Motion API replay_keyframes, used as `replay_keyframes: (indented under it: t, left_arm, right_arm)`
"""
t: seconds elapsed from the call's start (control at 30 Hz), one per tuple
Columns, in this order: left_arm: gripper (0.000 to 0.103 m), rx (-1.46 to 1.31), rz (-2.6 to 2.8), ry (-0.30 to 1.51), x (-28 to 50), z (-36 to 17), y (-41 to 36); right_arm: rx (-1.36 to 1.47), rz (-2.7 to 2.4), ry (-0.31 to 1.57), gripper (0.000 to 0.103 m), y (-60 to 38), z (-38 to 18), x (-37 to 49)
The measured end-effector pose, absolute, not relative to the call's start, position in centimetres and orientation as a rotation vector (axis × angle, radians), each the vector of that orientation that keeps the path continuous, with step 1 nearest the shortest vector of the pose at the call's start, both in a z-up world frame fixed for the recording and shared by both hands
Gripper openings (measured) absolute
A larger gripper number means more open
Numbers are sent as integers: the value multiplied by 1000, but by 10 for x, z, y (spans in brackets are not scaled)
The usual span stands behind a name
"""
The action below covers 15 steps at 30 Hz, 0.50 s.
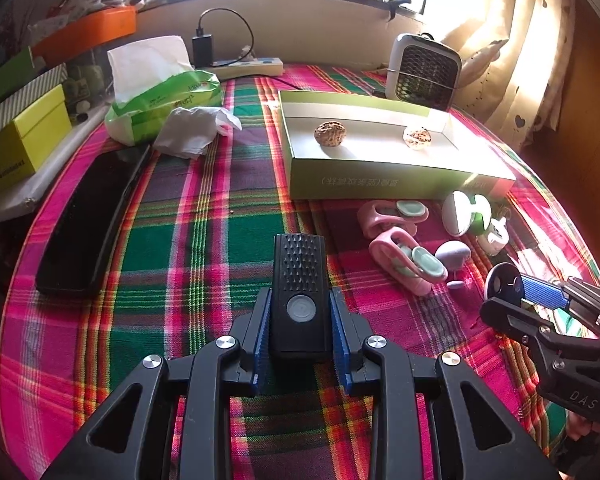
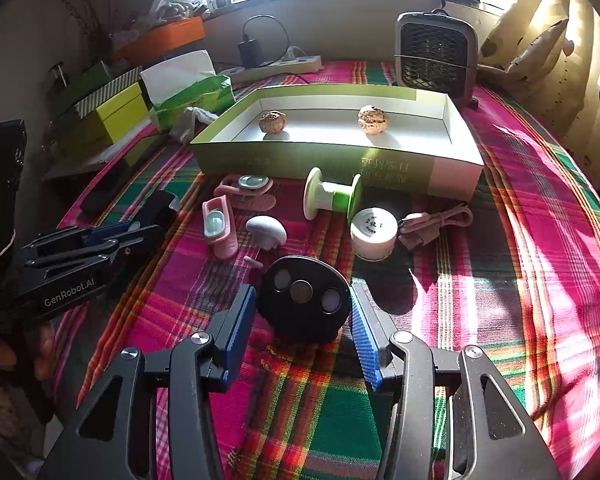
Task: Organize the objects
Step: 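Lift the black remote with the left gripper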
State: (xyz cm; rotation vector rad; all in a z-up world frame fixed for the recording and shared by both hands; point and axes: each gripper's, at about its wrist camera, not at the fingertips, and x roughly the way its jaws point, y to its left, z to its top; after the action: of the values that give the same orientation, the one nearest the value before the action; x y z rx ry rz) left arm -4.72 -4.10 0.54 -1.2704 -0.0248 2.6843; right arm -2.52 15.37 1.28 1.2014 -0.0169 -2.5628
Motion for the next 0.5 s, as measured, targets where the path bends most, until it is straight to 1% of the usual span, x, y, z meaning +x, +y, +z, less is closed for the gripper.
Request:
replay_keyframes:
  t: [0.1, 0.3, 0.5]
  left_arm:
    - [26, -1275, 2684, -30, -51, 5, -41]
    - [26, -1277, 2702, 19, -51, 5, -36]
    - [25, -1281, 2715, 23, -50, 6, -34]
  right_arm:
    - [1202, -2563, -18, 48, 154, 13, -25]
    - [1199, -2563, -21, 48, 155, 13, -26]
    - [1196, -2562, -20, 48, 156, 13, -26]
